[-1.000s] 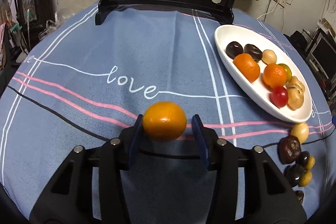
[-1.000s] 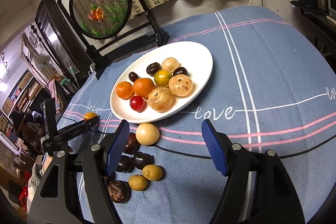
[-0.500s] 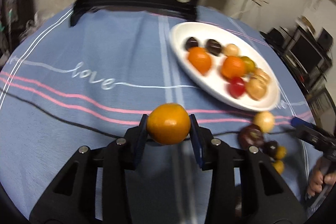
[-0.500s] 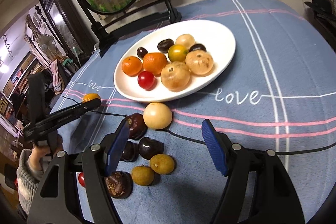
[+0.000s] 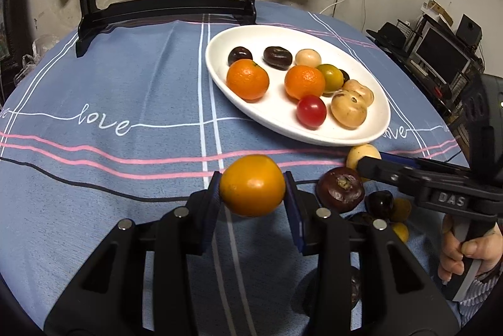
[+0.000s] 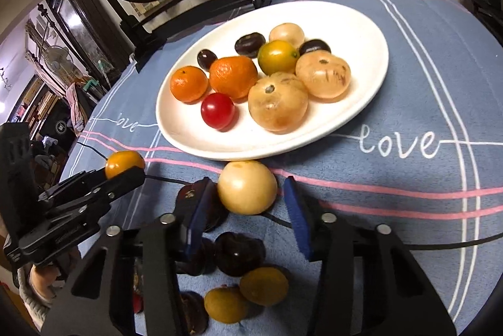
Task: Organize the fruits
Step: 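Grasp a pale cream round fruit with the right tool while the left tool holds the orange fruit, then lower both held fruits onto the white plate and open both tools, then grasp a large dark brown fruit with the left tool while the right tool approaches a small yellow fruit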
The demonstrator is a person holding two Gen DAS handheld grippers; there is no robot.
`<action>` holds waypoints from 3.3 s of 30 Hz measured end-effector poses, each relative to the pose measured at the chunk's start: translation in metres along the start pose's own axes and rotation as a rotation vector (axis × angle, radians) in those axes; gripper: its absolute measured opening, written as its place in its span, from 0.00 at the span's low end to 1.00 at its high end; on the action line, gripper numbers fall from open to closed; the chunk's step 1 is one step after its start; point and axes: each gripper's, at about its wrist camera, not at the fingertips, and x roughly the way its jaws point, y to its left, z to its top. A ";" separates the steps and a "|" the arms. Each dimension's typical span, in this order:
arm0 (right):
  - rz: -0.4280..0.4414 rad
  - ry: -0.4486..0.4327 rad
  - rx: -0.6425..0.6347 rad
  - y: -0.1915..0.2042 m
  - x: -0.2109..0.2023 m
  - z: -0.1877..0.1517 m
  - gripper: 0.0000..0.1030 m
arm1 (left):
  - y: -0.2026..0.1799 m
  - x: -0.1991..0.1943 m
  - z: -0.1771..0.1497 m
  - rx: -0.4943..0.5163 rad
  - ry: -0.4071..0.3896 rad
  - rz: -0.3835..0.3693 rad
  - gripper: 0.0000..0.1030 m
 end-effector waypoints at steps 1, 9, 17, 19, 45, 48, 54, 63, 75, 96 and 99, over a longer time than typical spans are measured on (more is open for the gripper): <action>0.001 -0.005 0.004 -0.001 0.001 0.000 0.45 | -0.001 0.001 0.000 0.004 0.002 0.002 0.38; 0.023 -0.018 0.003 -0.002 -0.001 -0.002 0.39 | -0.003 0.006 -0.004 0.019 0.022 0.011 0.38; 0.091 -0.144 0.027 -0.015 -0.059 0.002 0.39 | -0.009 -0.007 0.006 0.025 -0.022 0.029 0.38; 0.089 -0.179 0.066 -0.027 -0.071 0.006 0.39 | -0.011 -0.011 0.017 0.027 -0.037 0.031 0.38; -0.005 -0.191 0.036 -0.037 -0.007 0.101 0.39 | -0.024 0.083 0.123 0.019 -0.006 0.016 0.38; -0.017 -0.189 0.032 -0.037 0.003 0.106 0.39 | -0.022 0.087 0.125 0.013 -0.005 0.006 0.38; -0.021 -0.175 0.033 -0.042 0.021 0.110 0.52 | -0.017 0.091 0.125 0.011 -0.009 0.019 0.58; -0.014 -0.299 0.018 -0.030 -0.020 0.110 0.82 | -0.011 0.065 0.130 -0.012 -0.057 0.020 0.57; 0.044 -0.344 -0.010 0.003 -0.102 0.053 0.90 | -0.025 -0.007 0.069 0.039 -0.090 0.042 0.58; 0.038 -0.253 0.013 -0.013 -0.108 -0.024 0.90 | -0.053 -0.036 -0.055 0.240 0.042 -0.029 0.65; 0.037 -0.252 0.013 -0.013 -0.108 -0.025 0.90 | -0.057 -0.031 -0.060 0.269 0.063 -0.015 0.67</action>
